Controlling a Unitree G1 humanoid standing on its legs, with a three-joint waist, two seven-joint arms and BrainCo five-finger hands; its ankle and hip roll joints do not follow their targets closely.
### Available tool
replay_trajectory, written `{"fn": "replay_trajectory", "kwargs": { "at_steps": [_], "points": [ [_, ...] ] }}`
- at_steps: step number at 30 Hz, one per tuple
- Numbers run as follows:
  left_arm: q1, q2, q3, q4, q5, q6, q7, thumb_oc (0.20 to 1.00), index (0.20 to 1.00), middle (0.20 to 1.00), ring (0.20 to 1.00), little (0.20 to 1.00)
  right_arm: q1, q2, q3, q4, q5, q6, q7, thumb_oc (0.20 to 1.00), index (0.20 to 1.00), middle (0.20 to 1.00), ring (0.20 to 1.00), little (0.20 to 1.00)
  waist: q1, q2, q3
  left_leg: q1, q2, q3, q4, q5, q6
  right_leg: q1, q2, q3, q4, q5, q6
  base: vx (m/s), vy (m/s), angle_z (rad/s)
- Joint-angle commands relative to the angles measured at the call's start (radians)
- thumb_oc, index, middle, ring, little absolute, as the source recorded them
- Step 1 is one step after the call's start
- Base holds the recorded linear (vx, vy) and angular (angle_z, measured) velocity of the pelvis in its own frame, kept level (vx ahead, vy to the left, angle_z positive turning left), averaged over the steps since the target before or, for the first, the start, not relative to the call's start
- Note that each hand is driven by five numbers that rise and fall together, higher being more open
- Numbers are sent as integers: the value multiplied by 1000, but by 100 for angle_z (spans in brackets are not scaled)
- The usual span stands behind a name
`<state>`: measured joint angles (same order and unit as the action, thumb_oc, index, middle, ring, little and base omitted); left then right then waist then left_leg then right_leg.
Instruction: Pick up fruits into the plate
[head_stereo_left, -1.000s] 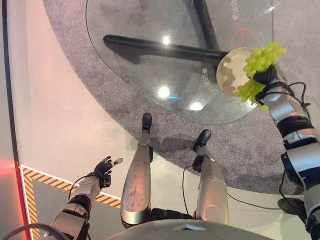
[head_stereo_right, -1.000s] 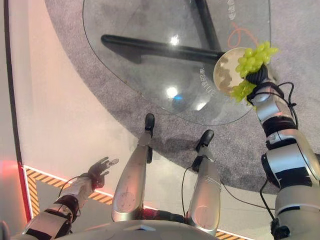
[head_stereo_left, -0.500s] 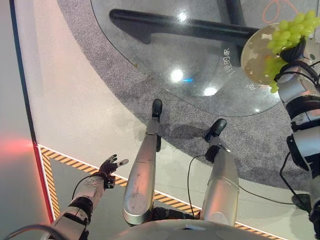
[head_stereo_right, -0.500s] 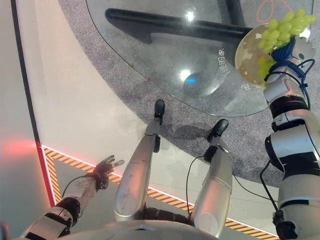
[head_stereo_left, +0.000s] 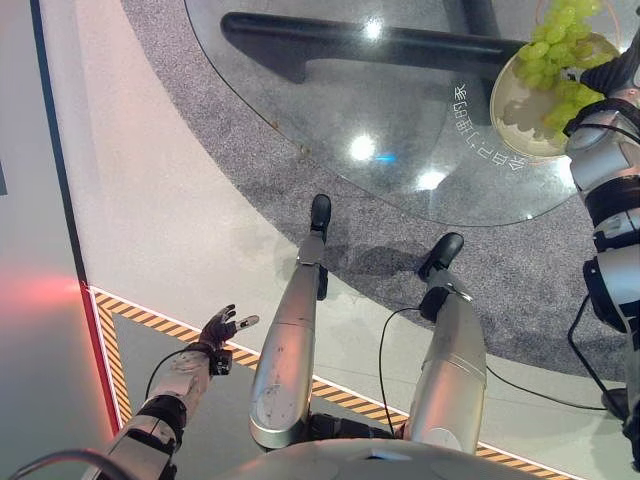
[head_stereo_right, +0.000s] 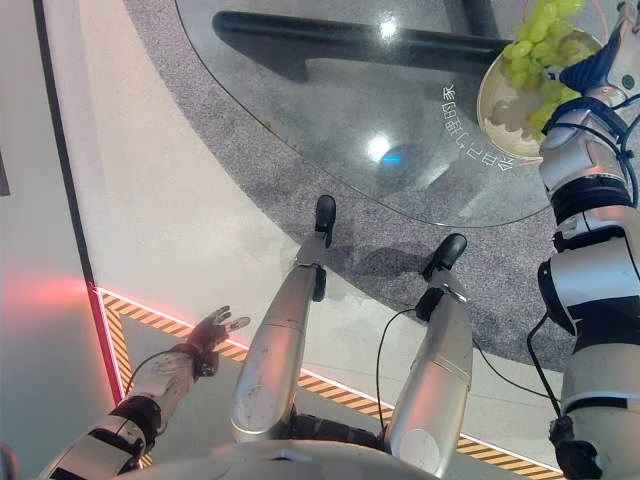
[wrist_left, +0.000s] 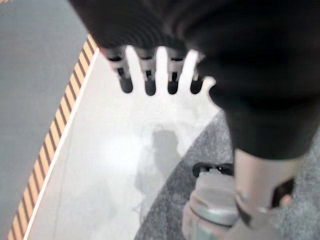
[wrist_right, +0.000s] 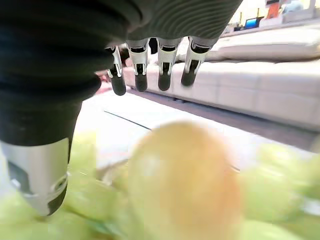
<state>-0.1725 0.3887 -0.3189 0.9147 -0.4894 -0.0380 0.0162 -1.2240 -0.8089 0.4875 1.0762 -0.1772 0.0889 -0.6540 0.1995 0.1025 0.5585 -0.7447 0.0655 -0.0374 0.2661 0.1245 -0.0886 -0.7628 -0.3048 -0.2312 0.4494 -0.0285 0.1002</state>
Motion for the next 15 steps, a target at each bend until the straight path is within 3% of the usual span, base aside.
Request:
{"fn": "replay_trajectory", "kwargs": {
  "at_steps": [1, 5, 7, 8, 15],
  "points": [
    [67, -5, -37, 3, 22, -16, 53, 1000, 1000, 1000, 1000, 1000, 7, -73, 20, -83, 63, -151, -49, 1000, 1000, 1000, 1000, 1000, -14, 63, -38, 25, -132, 13, 46, -149, 82, 27, 151, -1, 40, -114, -48, 0, 0, 0],
    [60, -5, -15, 28, 40, -25, 83, 1000, 1000, 1000, 1000, 1000, 78, -39, -36, -159, 121, -251, -42, 1000, 1000, 1000, 1000, 1000, -27, 51, -38, 71, -130, 26, 24, -152, 76, 71, 155, -7, 16, -111, -45, -13, 15, 0],
    [57, -5, -10, 35, 48, -23, 84, 1000, 1000, 1000, 1000, 1000, 98, -28, -48, -169, 128, -267, -41, 1000, 1000, 1000, 1000, 1000, -30, 47, -38, 82, -129, 27, 20, -153, 75, 83, 156, -8, 11, -109, -44, -53, 14, 1],
    [37, -5, 6, 54, 73, -27, 88, 1000, 1000, 1000, 1000, 1000, 146, 2, -86, -201, 153, -300, -14, 1000, 1000, 1000, 1000, 1000, -37, 39, -38, 94, -121, 35, -4, -120, 76, 97, 161, -22, -24, -70, -51, -119, 52, 2],
    [0, -10, 37, 131, 207, -12, 113, 1000, 1000, 1000, 1000, 1000, 454, 128, -161, -317, 182, -348, 185, 1000, 1000, 1000, 1000, 1000, -90, -18, -38, 304, -87, 67, -88, -127, 61, 295, 150, -27, -134, -38, -24, -23, 16, -1]
  ]
}}
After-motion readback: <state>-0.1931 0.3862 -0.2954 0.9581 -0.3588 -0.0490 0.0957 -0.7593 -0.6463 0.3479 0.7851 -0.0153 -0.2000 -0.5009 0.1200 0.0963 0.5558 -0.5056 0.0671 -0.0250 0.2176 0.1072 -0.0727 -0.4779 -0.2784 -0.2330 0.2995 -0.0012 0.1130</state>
